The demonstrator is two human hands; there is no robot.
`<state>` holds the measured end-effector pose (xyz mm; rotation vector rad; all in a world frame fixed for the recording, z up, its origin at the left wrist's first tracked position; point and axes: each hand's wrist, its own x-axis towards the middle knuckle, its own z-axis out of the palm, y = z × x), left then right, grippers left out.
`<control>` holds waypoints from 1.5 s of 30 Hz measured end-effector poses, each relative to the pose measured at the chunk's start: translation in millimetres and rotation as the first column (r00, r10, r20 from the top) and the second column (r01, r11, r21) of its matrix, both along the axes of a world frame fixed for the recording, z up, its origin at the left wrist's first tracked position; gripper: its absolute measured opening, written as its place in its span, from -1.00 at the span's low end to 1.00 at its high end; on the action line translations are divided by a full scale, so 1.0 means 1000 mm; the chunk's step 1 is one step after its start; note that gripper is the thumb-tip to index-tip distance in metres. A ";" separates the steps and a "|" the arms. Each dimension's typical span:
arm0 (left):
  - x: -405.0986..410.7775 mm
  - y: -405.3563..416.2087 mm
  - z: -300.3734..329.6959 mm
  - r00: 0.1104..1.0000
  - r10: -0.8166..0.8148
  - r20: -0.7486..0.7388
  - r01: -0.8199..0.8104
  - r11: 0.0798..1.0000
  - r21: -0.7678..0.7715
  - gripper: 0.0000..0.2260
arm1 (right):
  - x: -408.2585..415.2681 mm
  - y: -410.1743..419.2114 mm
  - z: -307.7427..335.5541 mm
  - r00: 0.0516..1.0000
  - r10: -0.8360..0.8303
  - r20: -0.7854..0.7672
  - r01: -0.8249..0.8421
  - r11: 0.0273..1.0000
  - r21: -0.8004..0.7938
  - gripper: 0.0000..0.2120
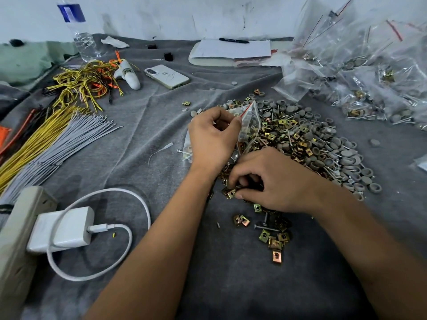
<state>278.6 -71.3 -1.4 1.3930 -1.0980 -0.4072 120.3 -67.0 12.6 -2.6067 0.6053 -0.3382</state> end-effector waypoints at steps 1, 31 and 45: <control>0.000 0.000 0.000 1.000 -0.001 0.003 0.001 1.000 -0.001 -0.83 | 0.001 0.001 0.000 1.000 -0.005 -0.017 0.004 1.000 -0.018 -0.88; -0.002 0.001 -0.001 0.998 -0.057 0.036 0.058 0.998 -0.023 -0.86 | -0.020 -0.019 0.005 0.793 -0.424 0.438 0.402 0.904 0.147 -0.87; -0.011 0.006 -0.003 0.973 -0.197 0.119 0.202 0.979 -0.030 -0.87 | -0.019 -0.026 -0.002 0.800 -0.477 0.364 0.539 0.838 -0.086 -0.86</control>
